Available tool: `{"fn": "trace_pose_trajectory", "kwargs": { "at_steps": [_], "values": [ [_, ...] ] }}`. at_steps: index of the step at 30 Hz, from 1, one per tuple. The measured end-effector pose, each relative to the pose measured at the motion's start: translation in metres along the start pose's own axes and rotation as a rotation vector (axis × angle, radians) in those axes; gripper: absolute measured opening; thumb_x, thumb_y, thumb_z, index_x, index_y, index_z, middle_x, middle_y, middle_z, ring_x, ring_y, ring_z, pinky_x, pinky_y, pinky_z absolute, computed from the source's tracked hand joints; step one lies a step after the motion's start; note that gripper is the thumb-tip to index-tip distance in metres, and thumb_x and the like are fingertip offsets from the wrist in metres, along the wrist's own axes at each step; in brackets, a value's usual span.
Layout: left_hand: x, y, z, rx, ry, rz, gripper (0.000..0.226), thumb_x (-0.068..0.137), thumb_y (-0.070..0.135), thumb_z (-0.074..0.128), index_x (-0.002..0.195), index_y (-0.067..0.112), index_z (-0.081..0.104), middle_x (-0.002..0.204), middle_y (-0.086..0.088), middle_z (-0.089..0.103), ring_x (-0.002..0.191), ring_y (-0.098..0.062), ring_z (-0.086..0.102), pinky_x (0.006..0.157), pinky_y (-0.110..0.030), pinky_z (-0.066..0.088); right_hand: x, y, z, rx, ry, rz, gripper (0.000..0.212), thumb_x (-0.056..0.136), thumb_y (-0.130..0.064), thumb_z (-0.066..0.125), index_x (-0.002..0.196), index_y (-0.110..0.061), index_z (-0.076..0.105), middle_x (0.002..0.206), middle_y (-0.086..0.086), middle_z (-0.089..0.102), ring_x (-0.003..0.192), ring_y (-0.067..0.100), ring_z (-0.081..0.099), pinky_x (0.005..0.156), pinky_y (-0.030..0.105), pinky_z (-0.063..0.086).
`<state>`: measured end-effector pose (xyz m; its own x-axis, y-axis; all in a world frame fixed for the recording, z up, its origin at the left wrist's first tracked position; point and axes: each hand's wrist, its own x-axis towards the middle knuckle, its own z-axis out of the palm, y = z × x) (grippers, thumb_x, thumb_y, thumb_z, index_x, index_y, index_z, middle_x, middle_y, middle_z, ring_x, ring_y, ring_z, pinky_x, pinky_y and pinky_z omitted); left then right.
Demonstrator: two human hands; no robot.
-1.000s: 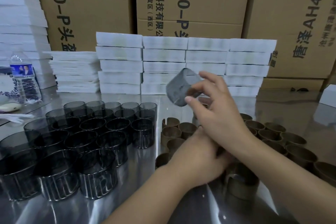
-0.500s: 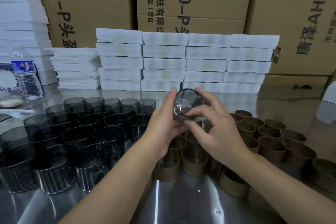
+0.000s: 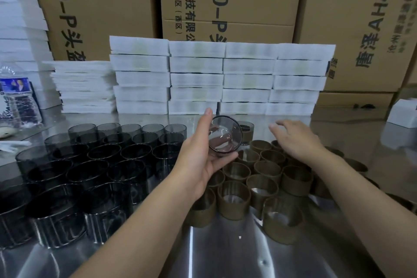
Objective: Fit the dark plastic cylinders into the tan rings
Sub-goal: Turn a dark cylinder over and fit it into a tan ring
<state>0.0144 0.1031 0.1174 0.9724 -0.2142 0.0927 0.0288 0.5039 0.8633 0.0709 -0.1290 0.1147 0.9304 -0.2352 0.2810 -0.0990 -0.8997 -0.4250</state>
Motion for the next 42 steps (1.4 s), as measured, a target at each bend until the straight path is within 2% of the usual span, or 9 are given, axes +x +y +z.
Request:
{"fn": "trace_pose_trajectory", "kwargs": {
  "at_steps": [5,9,18,20,23,28,32,36,42],
  "values": [
    [-0.001,0.001,0.002,-0.016,-0.005,-0.012,0.073,0.061,0.061,0.065,0.115,0.011,0.062,0.100,-0.017,0.074,0.086,-0.027,0.074,0.065,-0.031,0.061,0.012,0.029,0.016,-0.245,-0.193,0.138,0.077,0.089,-0.076,0.012,0.142,-0.031,0.044,0.150,0.006,0.042,0.139,0.032,0.032,0.112,0.060,0.009],
    [0.001,0.000,-0.001,-0.014,0.008,-0.021,0.053,0.081,0.057,0.062,0.110,0.013,0.062,0.097,-0.016,0.075,0.085,-0.026,0.075,0.065,-0.031,0.062,0.010,0.030,0.015,-0.271,-0.164,0.125,0.076,0.087,-0.078,0.011,0.134,-0.032,0.049,0.143,0.005,0.049,0.133,0.031,0.040,0.111,0.059,0.010],
    [0.005,-0.001,-0.004,-0.028,0.063,-0.037,0.055,0.076,0.060,0.064,0.107,0.015,0.061,0.088,-0.014,0.076,0.081,-0.027,0.075,0.063,-0.033,0.062,-0.002,0.019,0.005,-0.320,-0.050,0.096,0.067,0.093,-0.070,0.015,0.130,-0.030,0.053,0.137,0.009,0.052,0.130,0.034,0.042,0.114,0.059,0.008],
    [0.006,-0.002,-0.004,-0.035,0.072,-0.057,0.059,0.078,0.062,0.061,0.111,0.013,0.061,0.092,-0.016,0.076,0.081,-0.027,0.075,0.061,-0.032,0.061,-0.011,0.006,0.000,-0.168,0.104,-0.007,0.057,0.097,-0.061,0.024,0.126,-0.024,0.057,0.133,0.009,0.055,0.121,0.030,0.049,0.109,0.052,0.023],
    [0.006,-0.002,-0.005,-0.057,0.035,-0.090,0.065,0.087,0.065,0.050,0.116,0.009,0.061,0.096,-0.017,0.075,0.082,-0.027,0.074,0.061,-0.033,0.060,-0.036,-0.030,-0.004,0.377,0.164,-0.183,0.041,0.100,-0.050,0.033,0.112,-0.025,0.062,0.113,0.000,0.065,0.099,0.017,0.058,0.086,0.038,0.043],
    [0.004,-0.003,-0.006,-0.054,-0.004,-0.080,0.058,0.099,0.052,0.037,0.113,0.004,0.065,0.098,-0.017,0.074,0.085,-0.026,0.072,0.070,-0.035,0.061,-0.082,-0.079,0.017,0.833,0.002,-0.450,0.032,0.101,-0.045,0.032,0.119,-0.036,0.057,0.123,-0.010,0.060,0.114,-0.001,0.057,0.106,0.034,0.042],
    [0.001,0.000,-0.009,-0.084,-0.019,-0.013,0.039,0.102,0.032,0.038,0.099,0.006,0.068,0.085,-0.010,0.074,0.073,-0.019,0.073,0.060,-0.031,0.059,-0.095,-0.083,0.028,0.804,-0.036,-0.570,0.042,0.095,-0.040,0.039,0.136,-0.033,0.046,0.132,-0.008,0.054,0.128,0.004,0.047,0.111,0.035,0.037],
    [0.000,0.000,-0.011,-0.084,0.001,-0.012,0.036,0.100,0.029,0.040,0.092,0.008,0.068,0.080,-0.008,0.072,0.069,-0.018,0.070,0.053,-0.026,0.055,-0.094,-0.080,0.028,0.587,-0.063,-0.603,0.061,0.087,-0.046,0.052,0.144,-0.041,0.031,0.141,-0.019,0.044,0.129,-0.008,0.040,0.111,0.024,0.034],
    [0.000,-0.001,-0.012,-0.056,0.036,-0.003,0.033,0.098,0.030,0.044,0.095,0.008,0.068,0.086,-0.009,0.072,0.074,-0.021,0.069,0.060,-0.028,0.058,-0.092,-0.079,0.025,0.520,-0.063,-0.615,0.061,0.084,-0.048,0.065,0.130,-0.055,0.024,0.133,-0.025,0.043,0.116,-0.024,0.038,0.096,-0.001,0.029]
  ]
}}
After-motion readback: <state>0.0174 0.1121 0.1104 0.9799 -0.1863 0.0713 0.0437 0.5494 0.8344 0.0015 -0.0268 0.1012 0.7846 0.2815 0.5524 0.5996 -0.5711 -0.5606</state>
